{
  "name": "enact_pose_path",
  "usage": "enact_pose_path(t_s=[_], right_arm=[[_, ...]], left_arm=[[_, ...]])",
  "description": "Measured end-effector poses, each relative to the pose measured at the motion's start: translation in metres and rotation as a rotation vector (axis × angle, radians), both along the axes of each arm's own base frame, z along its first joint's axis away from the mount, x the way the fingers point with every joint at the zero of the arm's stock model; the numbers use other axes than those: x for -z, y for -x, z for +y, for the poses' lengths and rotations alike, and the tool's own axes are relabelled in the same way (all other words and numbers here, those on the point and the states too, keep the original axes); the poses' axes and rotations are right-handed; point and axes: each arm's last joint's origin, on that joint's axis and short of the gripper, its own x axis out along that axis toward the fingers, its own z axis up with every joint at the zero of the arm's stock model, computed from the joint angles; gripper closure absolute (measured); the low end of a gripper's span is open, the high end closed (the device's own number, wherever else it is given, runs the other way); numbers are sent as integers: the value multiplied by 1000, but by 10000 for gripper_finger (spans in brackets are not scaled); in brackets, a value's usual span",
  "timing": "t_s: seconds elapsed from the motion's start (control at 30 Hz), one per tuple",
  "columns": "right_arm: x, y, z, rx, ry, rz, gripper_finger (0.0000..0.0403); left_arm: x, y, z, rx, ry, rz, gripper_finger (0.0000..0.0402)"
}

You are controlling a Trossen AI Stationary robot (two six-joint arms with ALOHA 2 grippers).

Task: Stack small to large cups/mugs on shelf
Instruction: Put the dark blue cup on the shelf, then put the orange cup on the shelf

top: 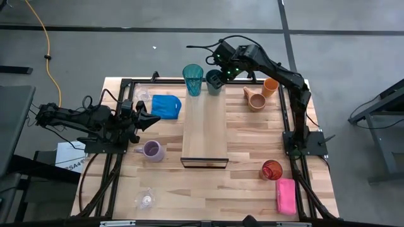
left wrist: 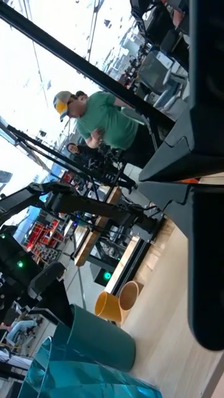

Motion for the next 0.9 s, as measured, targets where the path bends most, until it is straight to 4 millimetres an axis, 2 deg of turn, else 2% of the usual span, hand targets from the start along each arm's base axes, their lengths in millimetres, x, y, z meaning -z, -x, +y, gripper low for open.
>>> enact_pose_path(t_s=[0.33, 0.57, 0.7, 0.8, 0.9], right_arm=[[-13, 9, 3, -50, 68, 2, 244], [-41, 31, 13, -87, 136, -48, 244], [-62, 51, 36, -123, 152, -76, 244], [-73, 63, 64, -204, 169, -96, 244], [-73, 72, 96, -309, 197, -133, 245]], left_arm=[[0, 0, 0, 0, 0, 0, 402], [0, 0, 0, 0, 0, 0, 402], [0, 0, 0, -1, 0, 0, 402], [0, 0, 0, -2, 0, 0, 402], [0, 0, 0, -4, -2, 2, 402]])
